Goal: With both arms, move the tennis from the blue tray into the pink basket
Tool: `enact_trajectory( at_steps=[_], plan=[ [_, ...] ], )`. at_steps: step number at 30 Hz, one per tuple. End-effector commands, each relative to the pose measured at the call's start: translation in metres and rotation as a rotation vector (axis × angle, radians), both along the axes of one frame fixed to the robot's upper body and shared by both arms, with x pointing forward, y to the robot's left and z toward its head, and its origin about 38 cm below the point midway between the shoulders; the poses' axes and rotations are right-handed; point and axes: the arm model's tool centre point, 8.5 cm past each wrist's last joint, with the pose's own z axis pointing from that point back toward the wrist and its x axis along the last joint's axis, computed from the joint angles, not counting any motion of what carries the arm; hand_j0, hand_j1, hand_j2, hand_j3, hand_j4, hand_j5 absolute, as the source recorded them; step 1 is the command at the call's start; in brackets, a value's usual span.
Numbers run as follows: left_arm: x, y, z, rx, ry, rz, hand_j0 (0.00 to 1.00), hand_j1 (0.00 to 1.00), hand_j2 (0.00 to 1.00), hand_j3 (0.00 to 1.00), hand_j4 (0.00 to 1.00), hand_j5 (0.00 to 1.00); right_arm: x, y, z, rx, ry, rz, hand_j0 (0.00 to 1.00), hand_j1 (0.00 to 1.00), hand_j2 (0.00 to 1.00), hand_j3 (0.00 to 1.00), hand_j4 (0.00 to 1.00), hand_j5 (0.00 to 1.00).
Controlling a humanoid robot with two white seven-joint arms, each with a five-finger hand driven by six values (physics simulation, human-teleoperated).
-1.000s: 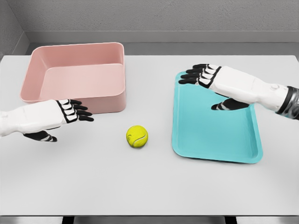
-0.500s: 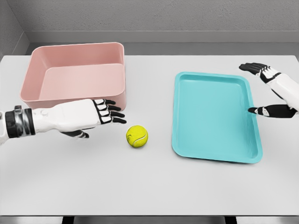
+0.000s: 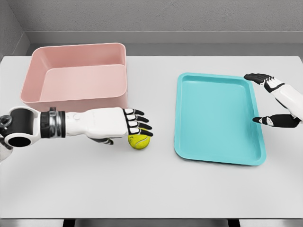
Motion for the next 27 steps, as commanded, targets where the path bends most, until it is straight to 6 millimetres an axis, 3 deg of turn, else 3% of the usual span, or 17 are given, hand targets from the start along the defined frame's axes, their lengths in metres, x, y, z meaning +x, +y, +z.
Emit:
enact_trajectory(
  at_steps=[1,27],
  plan=[
    [0.002,-0.004,-0.007,-0.003,0.021,0.002,1.0,1.0,1.0,1.0,1.0,1.0,0.0,-0.001,0.001,0.006,0.001,-0.001,1.0,1.0,1.0,1.0,1.0,1.0],
    [0.023,-0.025,-0.021,-0.001,0.051,0.007,1.0,1.0,1.0,1.0,1.0,1.0,-0.003,-0.004,-0.004,0.0,0.017,-0.007,1.0,1.0,1.0,1.0,1.0,1.0]
  ],
)
